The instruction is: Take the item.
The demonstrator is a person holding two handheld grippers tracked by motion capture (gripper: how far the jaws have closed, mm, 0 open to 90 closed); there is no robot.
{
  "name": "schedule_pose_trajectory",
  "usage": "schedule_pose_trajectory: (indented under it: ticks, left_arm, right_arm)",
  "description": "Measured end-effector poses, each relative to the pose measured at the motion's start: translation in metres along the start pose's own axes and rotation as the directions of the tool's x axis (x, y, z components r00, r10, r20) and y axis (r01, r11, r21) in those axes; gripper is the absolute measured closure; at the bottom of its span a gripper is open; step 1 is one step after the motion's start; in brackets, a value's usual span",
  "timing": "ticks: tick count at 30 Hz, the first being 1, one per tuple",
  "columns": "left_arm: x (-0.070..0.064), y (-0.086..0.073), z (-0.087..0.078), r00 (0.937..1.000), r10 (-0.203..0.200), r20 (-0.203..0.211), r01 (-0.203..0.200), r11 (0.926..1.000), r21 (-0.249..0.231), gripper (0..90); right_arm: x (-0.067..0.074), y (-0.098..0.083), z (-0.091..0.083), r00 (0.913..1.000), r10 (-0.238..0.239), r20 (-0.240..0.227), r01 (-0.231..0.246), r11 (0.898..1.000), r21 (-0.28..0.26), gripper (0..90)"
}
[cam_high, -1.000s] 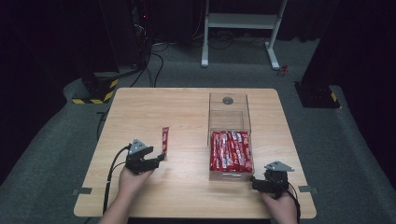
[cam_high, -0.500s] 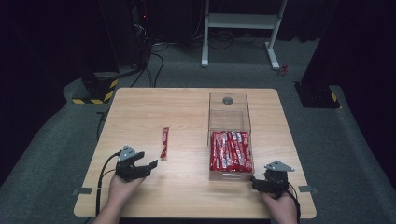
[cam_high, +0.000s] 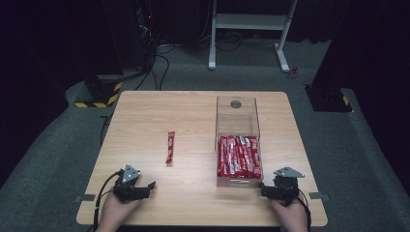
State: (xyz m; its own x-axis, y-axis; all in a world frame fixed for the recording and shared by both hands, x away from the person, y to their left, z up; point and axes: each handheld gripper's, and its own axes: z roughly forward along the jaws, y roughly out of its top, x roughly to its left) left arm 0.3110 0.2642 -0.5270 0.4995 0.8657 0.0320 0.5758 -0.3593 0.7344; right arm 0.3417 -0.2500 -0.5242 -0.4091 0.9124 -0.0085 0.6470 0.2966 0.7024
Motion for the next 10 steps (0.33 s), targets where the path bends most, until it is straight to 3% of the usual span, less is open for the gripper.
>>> schedule_pose_trajectory:
  ticks: [4, 10]
  left_arm:
    - [0.0011, -0.0019, -0.0001, 0.9996, -0.023, 0.016, 0.023, 0.9997, -0.003, 20.0]
    - [0.0003, -0.0027, 0.0001, 0.9994, -0.032, 0.008, 0.032, 0.9994, -0.009, 19.9]
  right_arm:
    - [0.0001, 0.0000, -0.0001, 1.0000, 0.000, -0.002, 0.000, 1.000, 0.001, 12.4]
    - [-0.0001, 0.0000, 0.0000, 1.0000, -0.006, -0.004, 0.006, 1.000, 0.000, 12.2]
